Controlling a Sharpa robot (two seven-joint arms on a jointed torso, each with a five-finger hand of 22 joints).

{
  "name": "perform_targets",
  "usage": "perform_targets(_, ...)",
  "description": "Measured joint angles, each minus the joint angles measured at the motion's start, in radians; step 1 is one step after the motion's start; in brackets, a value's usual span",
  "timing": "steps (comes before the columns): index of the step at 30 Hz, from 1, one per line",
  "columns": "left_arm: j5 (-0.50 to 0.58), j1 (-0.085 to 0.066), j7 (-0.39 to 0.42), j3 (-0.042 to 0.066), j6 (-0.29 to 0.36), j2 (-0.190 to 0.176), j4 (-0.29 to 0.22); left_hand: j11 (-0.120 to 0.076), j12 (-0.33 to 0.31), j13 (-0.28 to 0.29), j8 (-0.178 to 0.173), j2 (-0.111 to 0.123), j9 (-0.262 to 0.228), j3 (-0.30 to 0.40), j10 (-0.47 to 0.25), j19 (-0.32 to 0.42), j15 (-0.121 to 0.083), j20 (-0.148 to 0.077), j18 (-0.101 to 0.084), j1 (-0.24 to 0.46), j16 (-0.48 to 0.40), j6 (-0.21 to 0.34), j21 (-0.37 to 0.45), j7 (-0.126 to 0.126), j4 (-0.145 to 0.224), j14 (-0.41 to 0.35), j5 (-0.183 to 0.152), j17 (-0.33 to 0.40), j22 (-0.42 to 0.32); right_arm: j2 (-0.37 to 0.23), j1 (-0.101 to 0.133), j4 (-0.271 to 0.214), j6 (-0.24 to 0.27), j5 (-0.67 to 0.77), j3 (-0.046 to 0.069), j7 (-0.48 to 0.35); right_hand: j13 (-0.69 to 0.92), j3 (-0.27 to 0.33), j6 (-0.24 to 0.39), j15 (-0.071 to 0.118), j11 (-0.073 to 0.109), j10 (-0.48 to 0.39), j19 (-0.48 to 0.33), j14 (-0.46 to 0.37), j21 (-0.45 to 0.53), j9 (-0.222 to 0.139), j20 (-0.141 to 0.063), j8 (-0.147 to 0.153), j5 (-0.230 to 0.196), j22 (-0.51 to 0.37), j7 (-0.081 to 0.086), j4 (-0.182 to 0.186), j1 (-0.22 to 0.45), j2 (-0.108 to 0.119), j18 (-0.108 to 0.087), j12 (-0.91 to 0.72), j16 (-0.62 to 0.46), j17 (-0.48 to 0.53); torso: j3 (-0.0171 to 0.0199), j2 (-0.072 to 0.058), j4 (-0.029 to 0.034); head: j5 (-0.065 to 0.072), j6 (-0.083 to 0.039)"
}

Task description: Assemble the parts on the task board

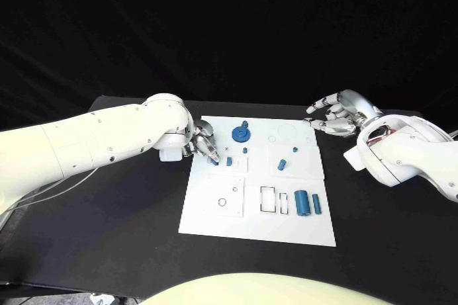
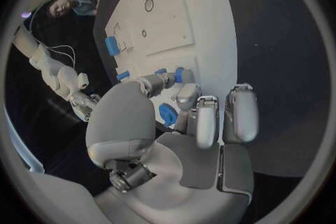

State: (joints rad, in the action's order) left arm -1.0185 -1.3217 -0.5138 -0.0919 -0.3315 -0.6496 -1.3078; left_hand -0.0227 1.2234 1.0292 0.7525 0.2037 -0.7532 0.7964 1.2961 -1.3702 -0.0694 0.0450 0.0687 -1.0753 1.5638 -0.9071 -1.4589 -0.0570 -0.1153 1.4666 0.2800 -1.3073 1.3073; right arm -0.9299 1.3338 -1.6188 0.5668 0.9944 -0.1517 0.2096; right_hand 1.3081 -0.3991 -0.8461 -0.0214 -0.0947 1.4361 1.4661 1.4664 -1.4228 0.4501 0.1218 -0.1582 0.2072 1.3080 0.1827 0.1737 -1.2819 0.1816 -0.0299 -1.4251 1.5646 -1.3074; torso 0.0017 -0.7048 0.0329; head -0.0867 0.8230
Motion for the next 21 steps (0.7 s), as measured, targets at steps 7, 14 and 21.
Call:
perform_targets(7,-0.006,0.0,0.0,-0.001,0.0,0.001,0.0,0.0,0.0,0.0,-0.001,0.0,0.0,0.0,0.0,0.0,0.0,0.0,0.0,0.0,0.0,-0.001,0.0,-0.001,0.0,0.0,0.0,0.0,0.0,0.0,0.0,0.001,0.0,0.0,0.0,0.0,0.0,0.0,0.0,0.0,0.0,0.0,0.0,0.0,0.0,0.0,0.0,0.0,0.0,0.0,0.0,0.0,0.0,0.0,0.0,0.0,0.0,0.0,0.0,0.0,0.0007,0.002,0.002)
perform_targets(14,-0.011,0.0,0.001,-0.002,0.0,0.0,-0.002,0.0,0.0,0.001,-0.001,0.0,0.0,0.0,0.0,0.0,0.0,0.0,0.0,0.0,0.0,-0.001,0.0,-0.001,0.0,0.0,0.0,0.0,0.0,0.0,-0.001,0.001,0.0,0.0,0.0,0.0,0.0,0.0,0.0,0.0,0.0,0.0,0.0,0.0,0.0,0.0,0.0,0.0,0.0,0.0,0.0,0.0,0.0,0.0,0.0,0.0,0.0,0.0,0.0,0.0,0.0007,0.002,0.003)
perform_targets(21,-0.014,0.0,0.001,-0.002,0.002,0.0,-0.005,0.001,0.003,0.003,-0.003,0.0,0.0,0.0,0.001,0.0,0.0,0.0,0.0,0.0,0.0,-0.003,0.0,0.0,0.0,0.0,0.005,0.0,0.0,0.0,-0.001,0.001,0.0,0.0,0.0,0.0,0.0,0.0,0.0,0.0,0.0,0.0,0.0,0.0,0.0,0.0,0.0,0.0,0.0,0.0,0.0,0.0,0.0,0.0,0.0,0.0,0.0,0.0,-0.0002,0.0,0.0007,0.001,0.003)
